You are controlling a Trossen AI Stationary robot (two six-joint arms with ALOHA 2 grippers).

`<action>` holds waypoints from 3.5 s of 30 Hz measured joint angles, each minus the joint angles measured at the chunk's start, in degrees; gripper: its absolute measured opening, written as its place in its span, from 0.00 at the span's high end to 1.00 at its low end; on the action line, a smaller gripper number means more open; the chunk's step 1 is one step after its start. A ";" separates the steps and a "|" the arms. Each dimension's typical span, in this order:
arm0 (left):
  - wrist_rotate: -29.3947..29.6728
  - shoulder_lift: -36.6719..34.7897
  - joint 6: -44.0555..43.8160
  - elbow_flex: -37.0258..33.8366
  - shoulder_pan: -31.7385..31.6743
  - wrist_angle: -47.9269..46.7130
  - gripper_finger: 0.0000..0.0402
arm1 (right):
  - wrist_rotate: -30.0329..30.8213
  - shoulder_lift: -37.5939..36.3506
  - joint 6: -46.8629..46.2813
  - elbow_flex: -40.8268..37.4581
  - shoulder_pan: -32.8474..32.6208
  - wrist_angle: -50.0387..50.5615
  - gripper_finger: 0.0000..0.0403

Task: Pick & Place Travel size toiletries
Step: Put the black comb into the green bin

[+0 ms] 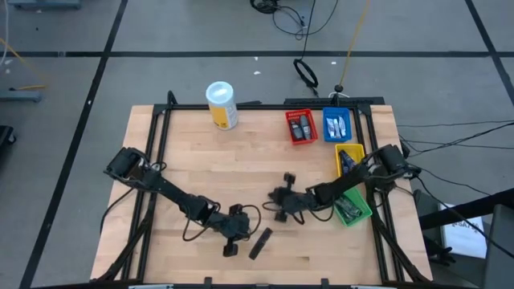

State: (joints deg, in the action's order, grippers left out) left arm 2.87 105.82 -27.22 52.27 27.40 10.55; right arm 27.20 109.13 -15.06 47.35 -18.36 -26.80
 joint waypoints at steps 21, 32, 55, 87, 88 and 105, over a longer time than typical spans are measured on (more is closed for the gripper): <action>-9.66 15.38 11.96 10.13 -9.09 12.16 0.99 | -10.38 -15.21 -2.40 -0.04 -19.76 15.01 0.99; 20.06 7.77 18.79 13.91 -15.06 7.08 0.98 | 4.23 -15.23 -7.12 -3.97 -21.70 13.74 0.99; 11.10 12.72 17.95 13.57 -23.65 -6.23 1.00 | -13.82 -15.16 3.96 -12.37 4.62 4.76 0.47; -1.17 14.77 29.27 13.92 -31.67 0.85 1.00 | -8.98 -2.77 -2.24 -14.31 3.39 -15.57 0.98; -0.78 14.73 28.56 13.96 -31.43 -0.80 1.00 | -8.94 -3.89 -2.30 -14.29 3.16 -13.05 0.99; 3.79 6.30 16.98 13.72 -20.12 -7.60 0.99 | -12.49 -26.71 -3.81 -14.51 1.26 14.29 0.96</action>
State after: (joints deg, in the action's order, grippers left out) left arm 6.66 112.12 -10.25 66.00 7.27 2.95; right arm 14.70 82.42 -18.87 32.84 -17.10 -12.51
